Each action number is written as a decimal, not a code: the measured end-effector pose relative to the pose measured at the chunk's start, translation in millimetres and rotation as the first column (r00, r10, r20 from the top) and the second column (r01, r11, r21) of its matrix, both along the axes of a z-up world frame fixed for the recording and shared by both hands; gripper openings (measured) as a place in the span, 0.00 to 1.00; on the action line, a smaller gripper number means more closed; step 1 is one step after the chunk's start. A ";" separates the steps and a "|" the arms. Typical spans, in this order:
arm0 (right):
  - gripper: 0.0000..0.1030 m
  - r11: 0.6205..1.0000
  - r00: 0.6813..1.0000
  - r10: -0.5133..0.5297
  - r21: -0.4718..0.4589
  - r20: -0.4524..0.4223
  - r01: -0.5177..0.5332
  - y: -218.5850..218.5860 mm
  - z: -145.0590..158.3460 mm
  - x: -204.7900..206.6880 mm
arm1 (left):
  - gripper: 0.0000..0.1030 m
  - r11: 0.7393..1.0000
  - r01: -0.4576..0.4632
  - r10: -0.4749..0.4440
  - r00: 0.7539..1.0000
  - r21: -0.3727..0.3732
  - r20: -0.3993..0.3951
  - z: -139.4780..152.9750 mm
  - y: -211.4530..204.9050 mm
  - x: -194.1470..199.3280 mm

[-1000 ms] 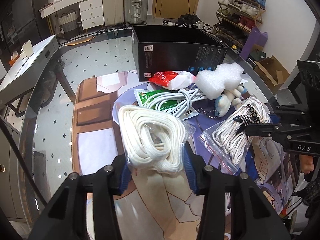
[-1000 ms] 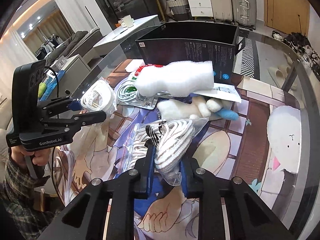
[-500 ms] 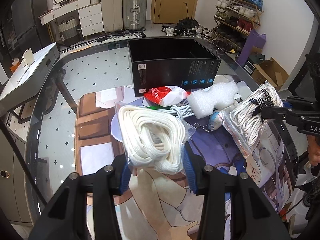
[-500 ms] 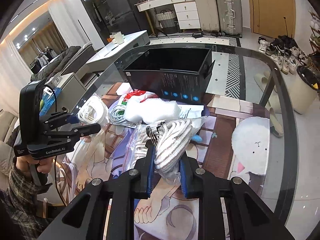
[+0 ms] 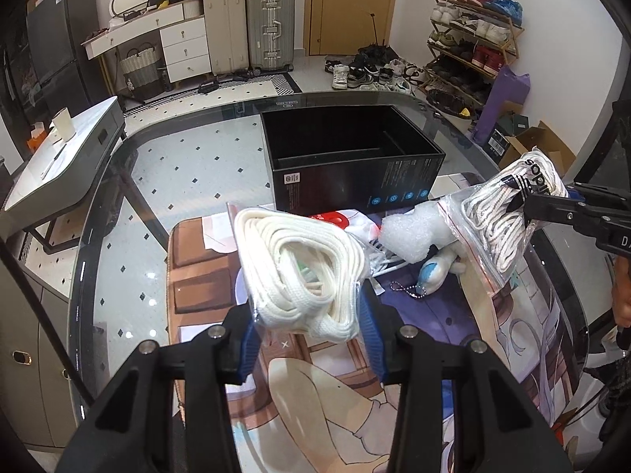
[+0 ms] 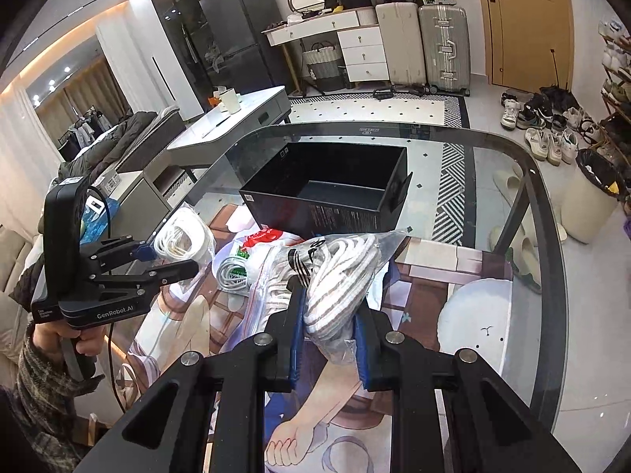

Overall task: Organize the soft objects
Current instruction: 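Lift both bags and carry them over the black box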

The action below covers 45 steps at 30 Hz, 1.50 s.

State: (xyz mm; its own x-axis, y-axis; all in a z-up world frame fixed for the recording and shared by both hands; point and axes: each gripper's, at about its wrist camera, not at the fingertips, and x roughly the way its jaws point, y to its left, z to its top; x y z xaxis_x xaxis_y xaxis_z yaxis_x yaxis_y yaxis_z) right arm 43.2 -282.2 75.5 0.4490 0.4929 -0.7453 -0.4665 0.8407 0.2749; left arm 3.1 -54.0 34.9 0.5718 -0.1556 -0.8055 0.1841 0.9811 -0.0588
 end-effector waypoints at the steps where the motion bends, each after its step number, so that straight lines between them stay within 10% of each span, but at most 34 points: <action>1: 0.20 1.000 1.000 -0.003 0.006 0.000 0.003 -0.8 1.7 0.8 | 0.41 1.000 -0.002 0.002 1.000 0.002 0.004 1.7 0.3 0.3; 45: 0.20 0.999 0.995 -0.032 0.009 0.100 0.032 26.9 85.6 79.6 | 0.41 0.999 0.022 -0.025 0.997 0.036 0.072 80.7 -6.0 82.2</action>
State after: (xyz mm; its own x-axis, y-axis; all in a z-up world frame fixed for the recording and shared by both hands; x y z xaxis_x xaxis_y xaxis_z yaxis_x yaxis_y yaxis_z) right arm 122.8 -255.3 161.1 0.5365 0.4820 -0.6927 -0.4647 0.8539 0.2343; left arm 85.3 -60.1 115.7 0.6257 -0.1420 -0.7670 0.2098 0.9777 -0.0099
